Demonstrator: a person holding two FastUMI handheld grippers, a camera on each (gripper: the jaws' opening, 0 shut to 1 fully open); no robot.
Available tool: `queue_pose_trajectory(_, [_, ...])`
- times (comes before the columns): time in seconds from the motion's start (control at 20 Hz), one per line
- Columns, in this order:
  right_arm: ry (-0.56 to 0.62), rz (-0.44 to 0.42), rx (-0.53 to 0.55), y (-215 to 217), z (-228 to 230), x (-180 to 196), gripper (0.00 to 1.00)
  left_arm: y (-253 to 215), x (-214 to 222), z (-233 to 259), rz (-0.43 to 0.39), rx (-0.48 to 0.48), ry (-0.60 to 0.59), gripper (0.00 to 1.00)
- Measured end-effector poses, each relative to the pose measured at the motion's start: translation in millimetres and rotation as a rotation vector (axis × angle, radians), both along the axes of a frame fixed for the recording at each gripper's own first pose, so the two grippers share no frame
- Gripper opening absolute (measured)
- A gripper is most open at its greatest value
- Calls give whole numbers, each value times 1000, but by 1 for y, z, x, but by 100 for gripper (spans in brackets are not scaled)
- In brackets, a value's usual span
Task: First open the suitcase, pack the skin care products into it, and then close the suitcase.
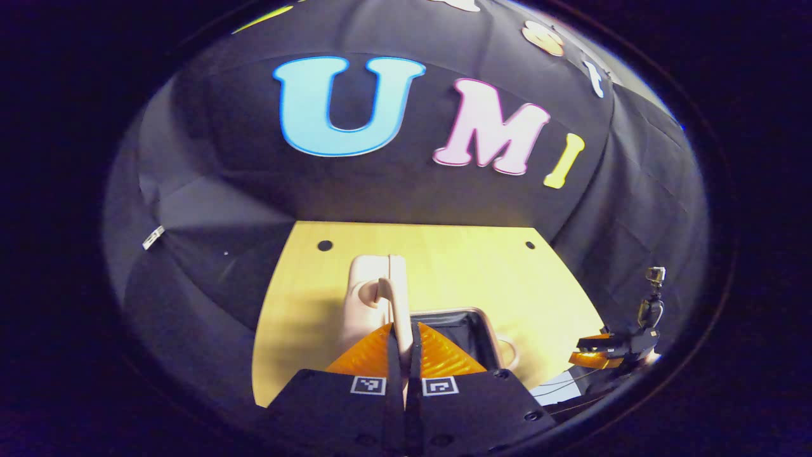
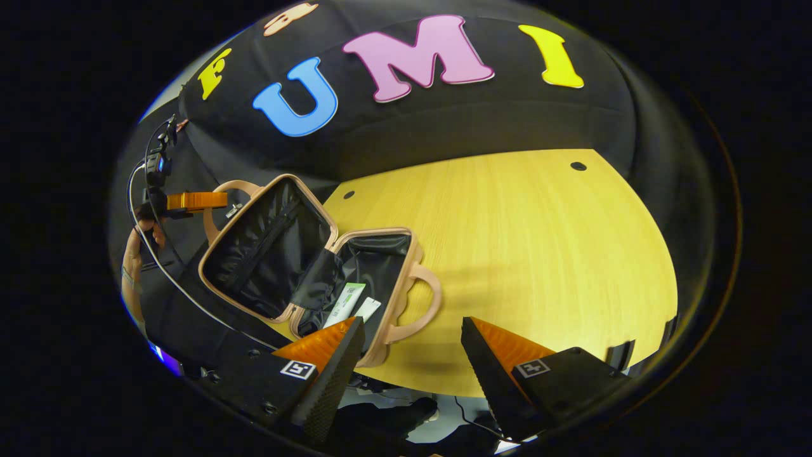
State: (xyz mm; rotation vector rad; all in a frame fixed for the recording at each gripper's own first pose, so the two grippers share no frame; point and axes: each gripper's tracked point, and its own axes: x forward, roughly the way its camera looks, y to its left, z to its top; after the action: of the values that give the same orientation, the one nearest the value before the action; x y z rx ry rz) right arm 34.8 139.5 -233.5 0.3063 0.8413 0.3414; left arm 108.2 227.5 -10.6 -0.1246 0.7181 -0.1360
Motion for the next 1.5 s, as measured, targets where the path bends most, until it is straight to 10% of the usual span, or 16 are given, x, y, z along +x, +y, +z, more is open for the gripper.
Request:
queue_pose_trajectory(0.35, [-49,-62,-92,-113,16,-20,98,-181,19,-143,-146,-97,188,6])
queue_pose_trajectory(0.6, [-49,-145,-107,-172,19,-33,97,-193,10,-205,-115,-80,364,6])
queue_pose_trajectory(0.85, [-68,-95,-115,-208,23,-50,97,-184,4,-204,-1,-8,397,36])
queue_pose_trajectory(1.05, [-129,-35,-127,-225,37,-40,97,-192,6,-147,36,88,234,80])
queue_pose_trajectory(1.5, [-539,-37,-201,-217,193,21,97,-259,-11,78,-2,107,-360,87])
